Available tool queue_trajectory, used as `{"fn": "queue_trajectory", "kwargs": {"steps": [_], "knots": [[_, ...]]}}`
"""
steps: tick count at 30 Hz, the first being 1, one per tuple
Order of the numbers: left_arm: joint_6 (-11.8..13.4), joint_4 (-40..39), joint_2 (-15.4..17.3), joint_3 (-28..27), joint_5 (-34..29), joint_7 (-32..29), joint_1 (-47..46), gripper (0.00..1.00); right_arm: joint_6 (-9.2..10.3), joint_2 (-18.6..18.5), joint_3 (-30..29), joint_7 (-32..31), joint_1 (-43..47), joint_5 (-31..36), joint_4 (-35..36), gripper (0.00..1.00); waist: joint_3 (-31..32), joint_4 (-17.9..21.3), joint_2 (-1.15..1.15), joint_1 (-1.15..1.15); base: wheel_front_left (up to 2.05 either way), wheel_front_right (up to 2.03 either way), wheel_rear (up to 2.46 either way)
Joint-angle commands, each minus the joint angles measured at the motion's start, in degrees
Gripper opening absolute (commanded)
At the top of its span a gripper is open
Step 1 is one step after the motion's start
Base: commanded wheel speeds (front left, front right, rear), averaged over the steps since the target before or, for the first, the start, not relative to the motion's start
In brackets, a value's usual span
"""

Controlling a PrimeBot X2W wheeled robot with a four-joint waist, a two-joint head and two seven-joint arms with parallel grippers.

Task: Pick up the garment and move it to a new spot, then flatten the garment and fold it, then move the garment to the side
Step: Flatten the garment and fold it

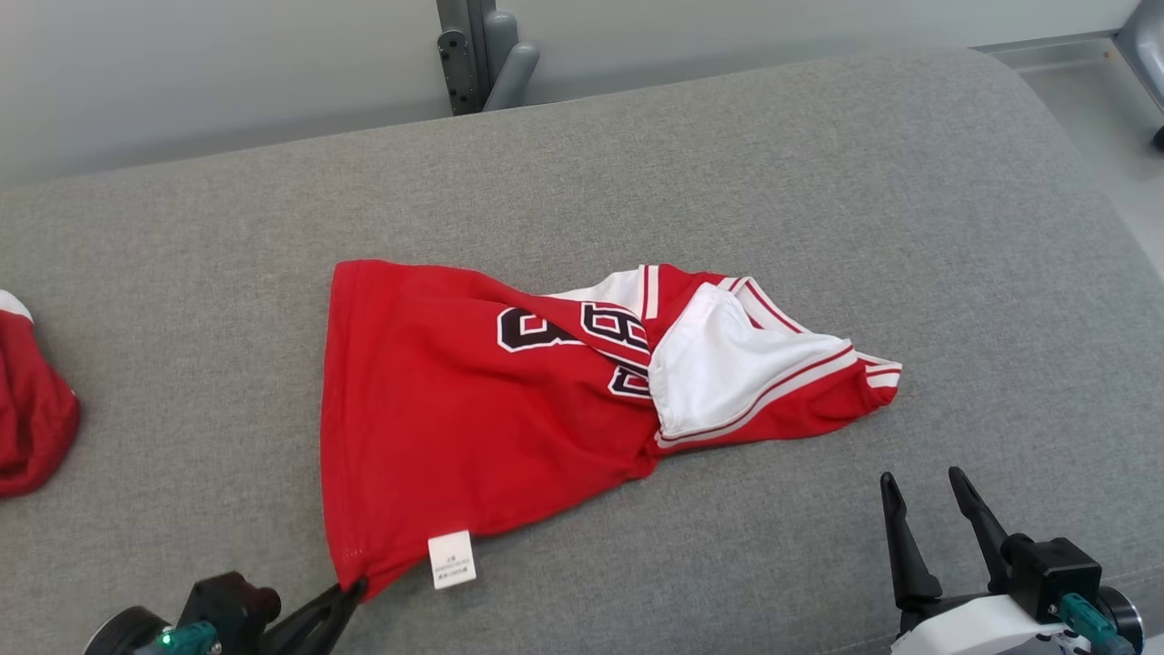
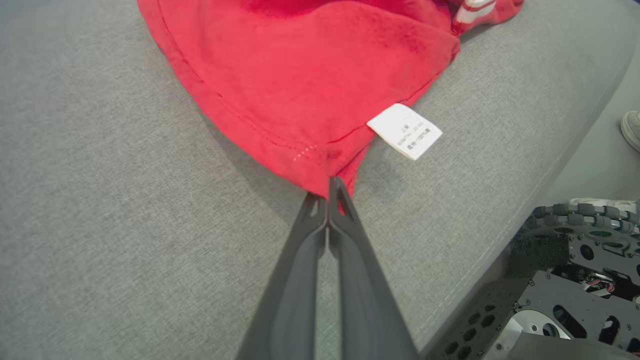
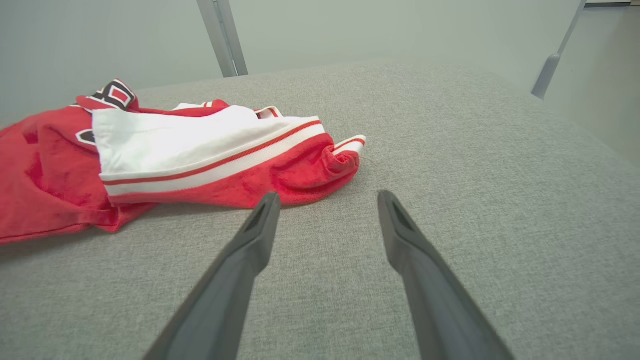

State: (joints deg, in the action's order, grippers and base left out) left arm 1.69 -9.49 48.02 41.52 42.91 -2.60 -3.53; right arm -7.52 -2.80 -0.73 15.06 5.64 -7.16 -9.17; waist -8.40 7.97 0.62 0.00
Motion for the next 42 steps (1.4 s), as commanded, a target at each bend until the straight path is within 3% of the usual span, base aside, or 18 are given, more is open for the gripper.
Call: {"fn": "queue_trajectory", "kwargs": {"steps": [1,3,4,5,6,7,12,17,18,23,27,34,42], "knots": [[-0.6,2.9,-1.2,0.6,-1.5,2.2,0.9,0.00,0.06,-0.2,0.0,0.2,0.0,0.3,-0.2,1.00,0.1,0.1,-0.62,0.00,0.00,0.00,0.00],[-0.8,6.7,-2.7,1.3,-3.5,5.2,0.9,0.00,0.06,-0.2,0.0,0.2,0.4,0.5,-0.3,1.00,0.3,0.2,-0.62,0.00,0.00,0.00,0.00],[-0.5,8.5,-3.5,1.5,-4.1,6.9,0.9,0.31,0.06,-0.2,0.0,0.2,0.5,0.6,-0.4,1.00,0.4,0.2,-0.62,0.00,0.00,0.00,0.00],[-0.3,10.5,-4.4,1.7,-4.6,8.3,1.2,0.47,0.06,-0.2,0.0,0.2,0.5,0.7,-0.4,1.00,0.4,0.3,-0.62,0.00,0.00,0.00,0.00],[-0.2,12.1,-4.9,1.8,-5.1,9.2,1.3,0.80,0.06,-0.2,-0.1,0.2,0.5,0.8,-0.4,1.00,0.4,0.3,-0.62,0.00,0.00,0.00,0.00],[0.0,13.7,-5.4,1.9,-5.2,9.8,1.3,1.00,0.06,-0.2,-0.1,0.2,0.5,0.9,-0.4,1.00,0.5,0.3,-0.62,0.00,0.00,0.00,0.00],[2.2,19.3,-6.3,1.0,-2.1,7.0,2.3,1.00,0.06,-0.2,-0.4,0.2,0.2,1.3,-0.3,1.00,0.6,1.1,-0.62,0.00,0.00,0.00,0.00],[8.1,16.6,-6.9,-4.5,-0.2,9.8,0.3,1.00,0.06,-0.2,-0.3,0.2,-0.1,1.1,0.0,1.00,0.6,2.7,-0.62,0.00,0.00,0.00,0.00],[10.0,13.2,-8.4,-5.6,-0.8,10.8,-1.6,1.00,0.06,-0.2,-0.1,0.2,0.1,1.0,0.1,1.00,0.6,3.4,-0.62,0.00,0.00,0.00,0.00],[8.8,7.2,-12.4,-1.8,-4.1,8.1,-7.9,1.00,0.06,-0.2,0.4,0.2,0.0,0.7,0.0,1.00,0.3,5.1,-0.62,0.00,0.00,0.00,0.00],[6.4,8.5,-18.8,4.2,-8.6,3.1,-16.5,1.00,0.06,-0.2,0.7,0.2,-1.6,-0.3,0.1,1.00,-0.9,7.4,-0.62,0.00,0.00,0.00,0.00],[0.8,18.5,-29.6,8.9,-7.5,-4.0,-28.8,1.00,0.06,-0.1,1.8,0.2,-3.4,-2.1,0.1,1.00,-3.6,12.1,-0.62,0.00,0.00,0.00,0.00],[-1.2,32.9,-34.2,8.7,-3.6,-11.3,-35.5,1.00,0.06,-0.1,2.4,0.2,-4.3,-4.5,-0.5,1.00,-5.1,16.1,-0.62,0.00,0.00,0.00,0.00]]}}
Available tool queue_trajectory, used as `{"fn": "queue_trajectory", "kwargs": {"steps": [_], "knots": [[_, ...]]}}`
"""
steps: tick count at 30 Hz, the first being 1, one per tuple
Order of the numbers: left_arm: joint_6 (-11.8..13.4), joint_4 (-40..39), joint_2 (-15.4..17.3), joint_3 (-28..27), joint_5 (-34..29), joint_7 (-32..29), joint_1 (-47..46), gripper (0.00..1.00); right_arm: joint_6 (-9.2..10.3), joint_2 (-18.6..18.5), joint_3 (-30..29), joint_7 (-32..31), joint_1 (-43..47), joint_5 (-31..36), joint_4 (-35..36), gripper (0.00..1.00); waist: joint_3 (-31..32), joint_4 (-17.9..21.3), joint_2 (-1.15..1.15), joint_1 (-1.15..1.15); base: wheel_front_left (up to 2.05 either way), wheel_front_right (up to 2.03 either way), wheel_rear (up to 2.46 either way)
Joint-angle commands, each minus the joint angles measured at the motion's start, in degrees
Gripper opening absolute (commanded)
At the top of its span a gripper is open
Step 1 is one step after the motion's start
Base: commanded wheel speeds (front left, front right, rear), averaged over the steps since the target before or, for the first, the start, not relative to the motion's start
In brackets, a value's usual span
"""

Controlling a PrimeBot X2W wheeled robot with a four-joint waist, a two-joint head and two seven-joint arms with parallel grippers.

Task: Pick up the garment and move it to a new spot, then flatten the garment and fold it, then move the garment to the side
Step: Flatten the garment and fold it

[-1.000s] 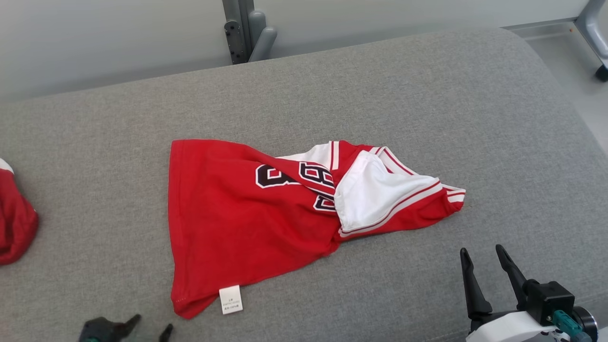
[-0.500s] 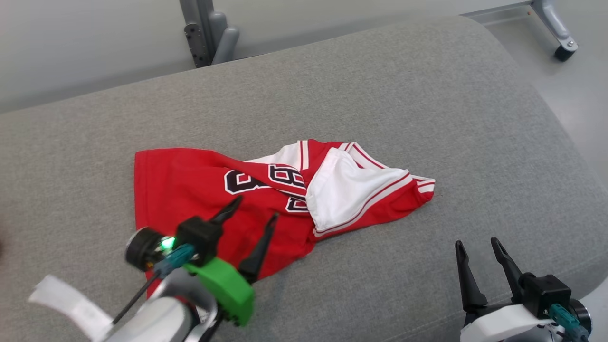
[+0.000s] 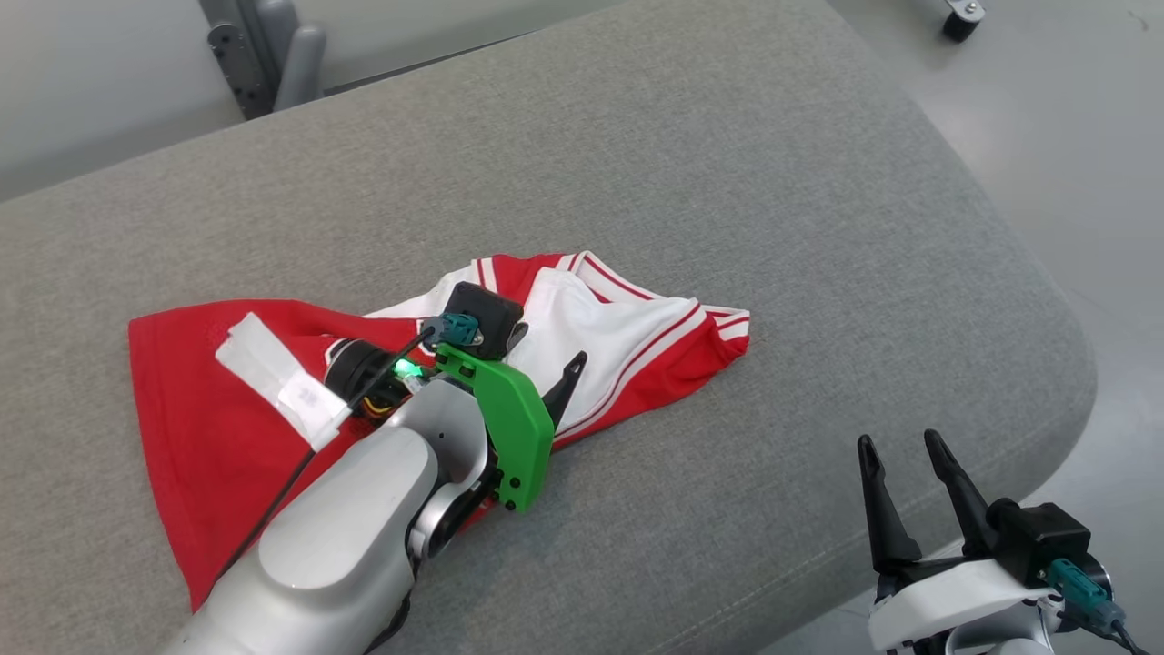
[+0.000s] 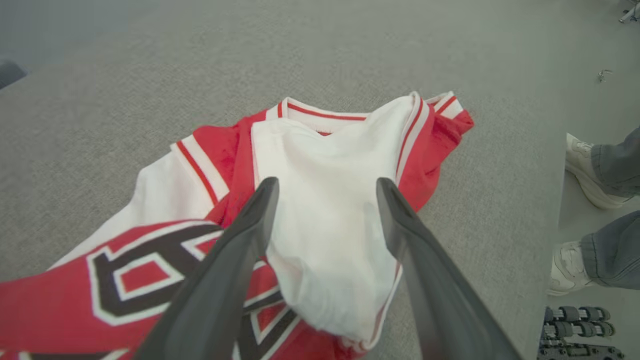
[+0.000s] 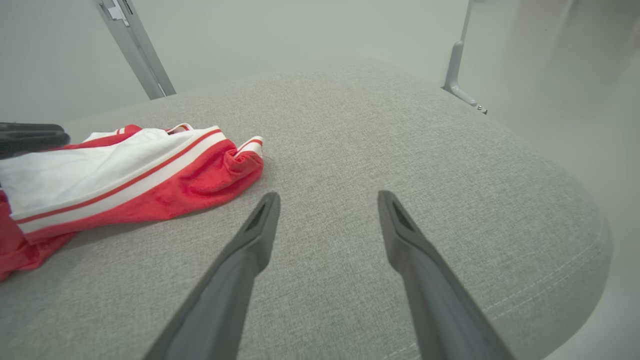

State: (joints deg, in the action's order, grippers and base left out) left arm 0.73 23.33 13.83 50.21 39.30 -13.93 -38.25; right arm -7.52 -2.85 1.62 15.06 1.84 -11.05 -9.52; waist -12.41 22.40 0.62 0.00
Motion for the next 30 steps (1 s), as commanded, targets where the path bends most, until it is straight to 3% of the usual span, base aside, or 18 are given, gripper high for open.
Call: {"fn": "queue_trajectory", "kwargs": {"steps": [1,10,18,23,25,26,27,29,30], "knots": [[-0.2,1.4,0.0,0.0,0.3,-0.5,-1.3,1.00,0.06,-0.1,0.2,0.2,-0.5,-0.8,-0.2,1.00,-1.2,1.9,-0.62,0.00,0.00,0.00,0.00],[0.4,6.8,1.4,0.5,-0.7,-2.6,-3.3,1.00,0.06,-0.1,0.2,0.2,-0.2,-1.5,-0.2,1.00,-0.9,2.8,-0.62,0.00,0.00,0.00,0.00],[0.8,5.9,2.5,0.9,0.3,-4.6,-1.7,1.00,0.06,-0.1,-0.3,0.2,0.6,-0.7,-0.2,1.00,-0.3,1.7,-0.62,0.00,0.00,0.00,0.00],[0.3,5.3,1.5,1.0,1.7,-5.4,-0.8,1.00,0.06,-0.1,-0.1,0.2,-0.1,-0.5,-0.2,1.00,-0.5,1.3,-0.62,0.00,0.00,0.00,0.00],[-0.2,4.9,0.7,1.0,2.4,-5.3,-0.7,0.97,0.06,-0.1,0.0,0.2,-0.4,-0.5,-0.2,1.00,-0.6,1.2,-0.62,0.00,0.00,0.00,0.00],[-0.1,4.8,0.5,1.0,2.4,-5.0,-0.7,0.83,0.06,-0.1,0.0,0.2,-0.5,-0.4,-0.3,1.00,-0.6,1.2,-0.62,0.00,0.00,0.00,0.00],[-0.3,4.6,0.3,1.0,2.4,-4.8,-0.6,0.84,0.06,-0.1,0.1,0.2,-0.6,-0.4,-0.3,1.00,-0.6,1.2,-0.62,0.00,0.00,0.00,0.00],[-0.6,4.4,-0.1,1.2,2.7,-4.4,-0.3,0.69,0.06,-0.1,0.0,0.2,-0.6,-0.2,-0.4,1.00,-0.6,1.3,-0.62,0.00,0.00,0.00,0.00],[-0.7,4.3,-0.4,1.4,2.7,-4.3,-0.2,0.68,0.06,-0.1,0.0,0.2,-0.5,-0.3,-0.4,1.00,-0.5,1.3,-0.62,0.00,0.00,0.00,0.00]]}}
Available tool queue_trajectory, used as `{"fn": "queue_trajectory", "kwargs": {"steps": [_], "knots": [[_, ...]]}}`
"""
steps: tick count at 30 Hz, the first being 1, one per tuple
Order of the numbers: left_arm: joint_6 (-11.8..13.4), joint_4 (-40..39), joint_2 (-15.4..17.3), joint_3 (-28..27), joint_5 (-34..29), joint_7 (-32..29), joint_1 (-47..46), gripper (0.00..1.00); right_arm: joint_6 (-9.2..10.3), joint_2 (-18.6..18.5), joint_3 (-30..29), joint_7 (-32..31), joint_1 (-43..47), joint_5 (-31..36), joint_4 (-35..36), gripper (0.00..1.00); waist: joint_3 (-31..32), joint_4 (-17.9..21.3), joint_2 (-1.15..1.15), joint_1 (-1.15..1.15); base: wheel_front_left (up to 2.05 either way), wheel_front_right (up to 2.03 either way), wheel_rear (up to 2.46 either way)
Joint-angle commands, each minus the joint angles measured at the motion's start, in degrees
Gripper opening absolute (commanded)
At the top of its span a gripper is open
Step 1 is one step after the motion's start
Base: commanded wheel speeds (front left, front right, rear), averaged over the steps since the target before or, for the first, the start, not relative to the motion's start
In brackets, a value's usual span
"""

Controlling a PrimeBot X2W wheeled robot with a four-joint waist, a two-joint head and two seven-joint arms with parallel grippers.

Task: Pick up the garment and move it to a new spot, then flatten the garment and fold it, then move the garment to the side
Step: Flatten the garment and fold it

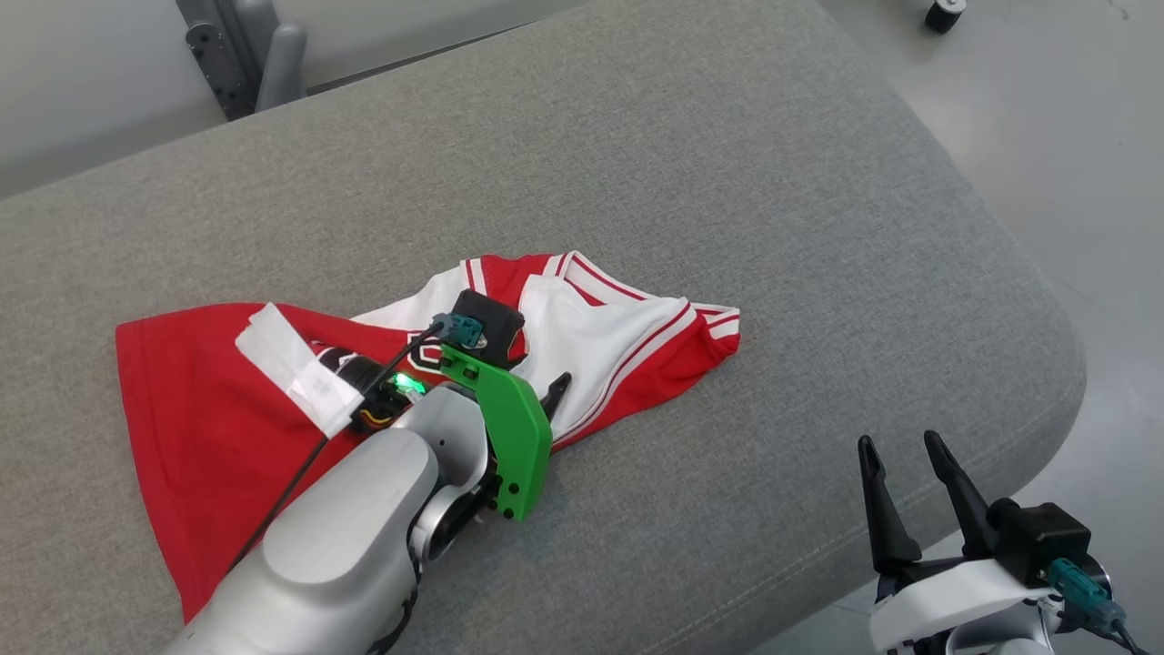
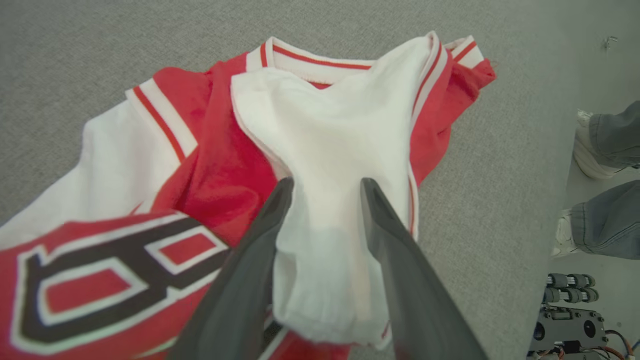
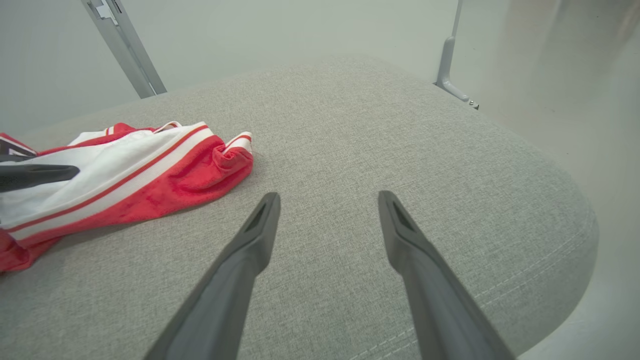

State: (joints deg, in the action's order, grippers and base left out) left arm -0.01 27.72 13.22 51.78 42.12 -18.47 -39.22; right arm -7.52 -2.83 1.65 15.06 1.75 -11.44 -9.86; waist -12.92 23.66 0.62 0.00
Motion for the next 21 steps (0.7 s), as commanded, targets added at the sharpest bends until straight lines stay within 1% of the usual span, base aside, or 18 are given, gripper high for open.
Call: {"fn": "queue_trajectory", "kwargs": {"steps": [1,3,4,5,7,8,9,10,13,19,20,21], "knots": [[-0.1,-0.2,0.0,0.0,-0.2,0.4,0.9,0.67,0.06,-0.1,0.0,0.2,-0.2,0.2,-0.1,1.00,0.1,0.0,-0.62,0.00,0.00,0.00,0.00],[-0.5,-0.5,-0.5,0.4,-0.4,0.8,1.0,0.65,0.06,-0.1,0.1,0.2,0.1,0.4,-0.3,1.00,0.3,0.0,-0.62,0.00,0.00,0.00,0.00],[-0.4,-0.6,-0.6,0.7,-0.5,0.8,1.1,0.58,0.06,-0.1,0.1,0.2,0.2,0.4,-0.3,1.00,0.4,0.0,-0.62,0.00,0.00,0.00,0.00],[-0.5,-0.6,-0.7,0.9,-0.6,0.8,1.3,0.49,0.06,-0.1,0.1,0.2,0.4,0.5,-0.4,1.00,0.6,0.0,-0.62,0.00,0.00,0.00,0.00],[-0.4,-0.6,-0.9,1.2,-0.7,1.1,1.5,0.39,0.06,-0.1,0.2,0.2,0.5,0.5,-0.4,1.00,0.7,0.1,-0.62,0.00,0.00,0.00,0.00],[-0.3,-0.6,-0.9,1.3,-0.7,1.2,1.7,0.30,0.06,-0.1,0.3,0.2,0.5,0.5,-0.4,1.00,0.8,0.1,-0.62,0.00,0.00,0.00,0.00],[-0.4,-0.5,-1.0,1.5,-0.7,1.3,1.8,0.17,0.06,-0.1,0.3,0.2,0.5,0.5,-0.4,1.00,0.8,0.1,-0.62,0.00,0.00,0.00,0.00],[-0.4,-0.3,-1.1,1.6,-0.8,1.5,2.0,0.00,0.06,-0.1,0.4,0.2,0.5,0.4,-0.3,1.00,0.8,0.0,-0.62,0.00,0.00,0.00,0.00],[-0.4,0.0,-1.3,2.0,-1.2,2.0,2.0,0.00,0.06,-0.1,0.2,0.2,0.3,0.4,-0.3,1.00,0.8,-0.1,-0.62,0.00,0.00,0.00,0.00],[0.6,1.3,-1.0,2.2,-2.3,3.8,1.2,0.00,0.06,-0.1,0.1,0.2,0.3,0.6,-0.4,1.00,0.8,-0.3,-0.62,0.00,0.00,0.00,0.00],[0.6,1.6,-0.8,2.3,-2.4,4.0,1.0,0.03,0.06,-0.1,0.1,0.2,0.3,0.6,-0.5,1.00,0.8,-0.4,-0.62,0.00,0.00,0.00,0.00],[0.7,1.7,-0.8,2.3,-2.5,4.2,0.9,0.10,0.06,-0.1,0.1,0.2,0.3,0.6,-0.5,1.00,0.9,-0.4,-0.62,0.00,0.00,0.00,0.00]]}}
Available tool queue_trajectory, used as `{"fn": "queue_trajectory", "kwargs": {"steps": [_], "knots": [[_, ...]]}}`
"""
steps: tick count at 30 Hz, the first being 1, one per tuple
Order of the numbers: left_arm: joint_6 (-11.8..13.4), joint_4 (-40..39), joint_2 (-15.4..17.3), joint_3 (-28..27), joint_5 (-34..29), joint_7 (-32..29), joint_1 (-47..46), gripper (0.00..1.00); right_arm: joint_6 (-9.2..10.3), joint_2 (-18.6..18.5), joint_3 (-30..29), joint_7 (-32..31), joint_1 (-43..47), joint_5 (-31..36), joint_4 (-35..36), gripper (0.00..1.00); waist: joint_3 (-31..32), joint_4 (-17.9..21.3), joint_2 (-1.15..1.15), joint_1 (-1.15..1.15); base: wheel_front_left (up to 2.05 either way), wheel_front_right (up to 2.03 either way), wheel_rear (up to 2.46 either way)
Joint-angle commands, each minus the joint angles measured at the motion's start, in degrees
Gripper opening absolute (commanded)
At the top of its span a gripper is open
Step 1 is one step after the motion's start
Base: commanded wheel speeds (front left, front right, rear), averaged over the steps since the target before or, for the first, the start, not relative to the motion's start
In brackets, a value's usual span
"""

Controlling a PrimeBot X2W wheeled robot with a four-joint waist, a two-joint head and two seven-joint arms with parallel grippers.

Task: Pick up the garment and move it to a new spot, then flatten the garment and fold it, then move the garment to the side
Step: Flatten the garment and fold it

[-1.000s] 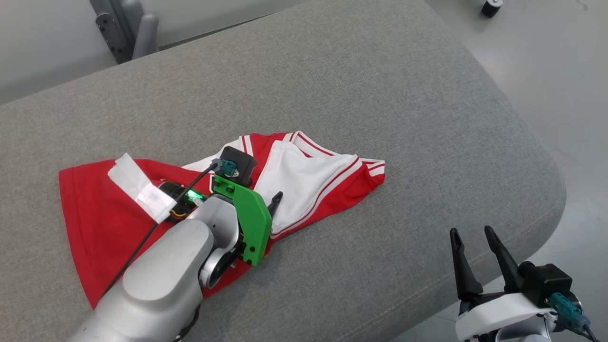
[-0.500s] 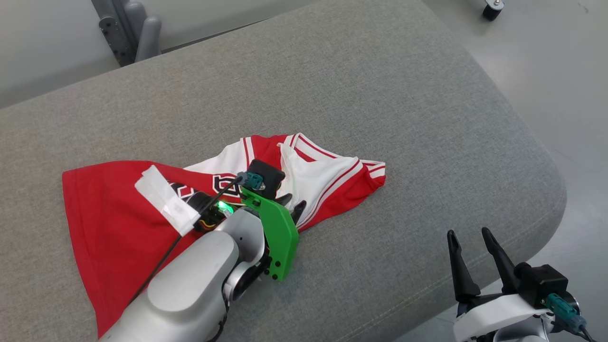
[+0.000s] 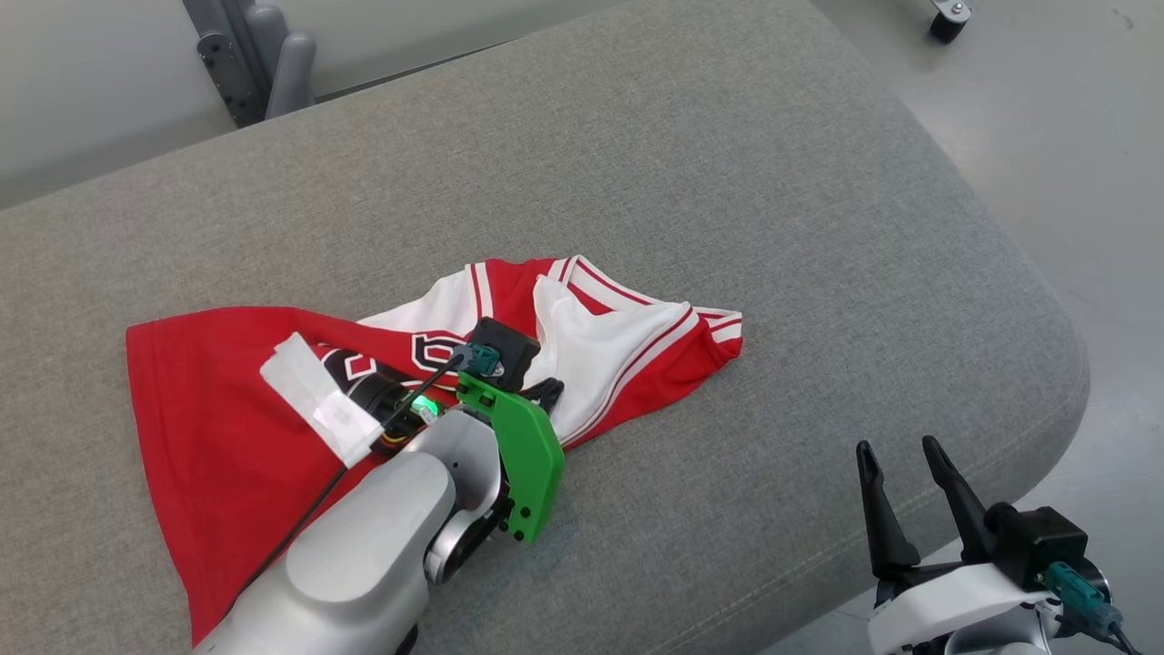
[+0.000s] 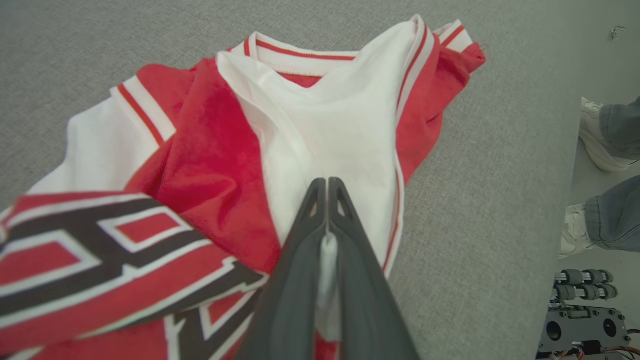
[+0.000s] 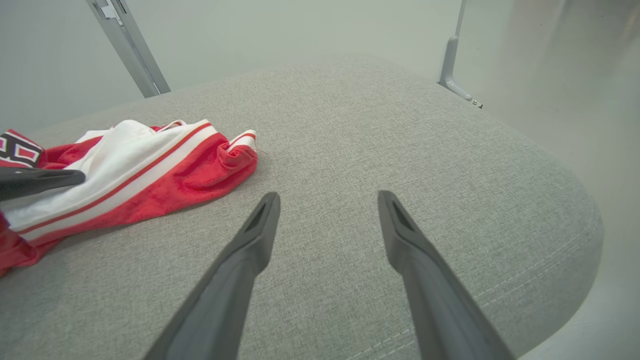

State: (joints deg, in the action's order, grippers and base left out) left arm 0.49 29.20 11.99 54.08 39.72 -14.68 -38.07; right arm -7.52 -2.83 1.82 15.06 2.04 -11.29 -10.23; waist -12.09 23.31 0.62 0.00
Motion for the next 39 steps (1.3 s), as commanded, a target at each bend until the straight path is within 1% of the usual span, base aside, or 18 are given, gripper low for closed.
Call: {"fn": "queue_trajectory", "kwargs": {"steps": [1,3,5,7,8,9,16,20,24,29,33,36,39], "knots": [[0.3,0.5,0.5,0.0,-0.1,0.6,-0.2,0.17,0.06,-0.1,-0.1,0.2,0.0,0.4,-0.2,1.00,0.1,-0.1,-0.62,0.00,0.00,0.00,0.00],[0.6,0.9,0.6,-0.1,-0.2,0.9,-0.3,0.24,0.06,-0.1,-0.1,0.2,0.2,0.4,-0.2,1.00,0.2,-0.2,-0.62,0.00,0.00,0.00,0.00],[0.5,1.2,0.7,-0.1,-0.3,1.1,-0.3,0.22,0.06,-0.1,0.0,0.2,0.4,0.4,-0.2,1.00,0.3,-0.3,-0.62,0.00,0.00,0.00,0.00],[0.9,1.5,0.9,-0.2,-0.2,1.3,-0.4,0.14,0.06,-0.1,0.0,0.2,0.5,0.3,-0.2,1.00,0.3,-0.4,-0.62,0.00,0.00,0.00,0.00],[0.9,1.6,0.9,-0.2,-0.3,1.4,-0.5,0.14,0.06,-0.1,0.1,0.2,0.5,0.3,-0.1,1.00,0.3,-0.5,-0.62,0.00,0.00,0.00,0.00],[1.0,1.7,0.9,-0.2,-0.3,1.5,-0.6,0.00,0.06,-0.1,0.1,0.2,0.6,0.2,-0.1,1.00,0.3,-0.5,-0.62,0.00,0.00,0.00,0.00],[1.0,2.3,0.9,-0.1,-0.1,2.2,-0.7,0.00,0.06,-0.1,0.3,0.2,0.4,0.3,-0.1,1.00,0.4,-0.7,-0.62,0.00,0.00,0.00,0.00],[0.1,2.1,0.6,-0.1,0.6,3.1,-0.5,0.00,0.06,-0.1,0.3,0.2,0.3,0.2,-0.2,1.00,0.4,-0.5,-0.62,0.00,0.00,0.00,0.00],[-1.0,-0.5,-0.3,0.2,1.2,4.2,0.7,0.00,0.06,-0.1,0.5,0.2,0.6,-0.1,-0.3,1.00,0.4,-0.3,-0.62,0.00,0.00,0.00,0.00],[-2.5,-7.2,-1.0,2.2,2.0,3.9,3.6,0.00,0.06,-0.1,0.2,0.2,0.8,-0.3,-0.5,1.00,0.4,-0.2,-0.62,0.00,0.00,0.00,0.00],[-2.9,-11.6,-0.9,4.8,2.2,2.7,7.2,0.00,0.06,-0.1,0.0,0.2,0.8,-0.3,-0.3,1.00,0.1,-0.5,-0.62,0.00,0.00,0.00,0.00],[-3.2,-11.8,-0.8,6.6,1.8,2.2,9.0,0.00,0.06,-0.1,0.2,0.2,0.3,-0.4,-0.4,1.00,-0.2,-0.6,-0.62,0.00,0.00,0.00,0.00],[-4.1,-10.8,-1.6,7.7,2.3,3.1,10.3,0.00,0.06,-0.1,0.5,0.2,0.0,-0.4,-0.5,1.00,-0.5,-0.5,-0.62,0.00,0.00,0.00,0.00]]}}
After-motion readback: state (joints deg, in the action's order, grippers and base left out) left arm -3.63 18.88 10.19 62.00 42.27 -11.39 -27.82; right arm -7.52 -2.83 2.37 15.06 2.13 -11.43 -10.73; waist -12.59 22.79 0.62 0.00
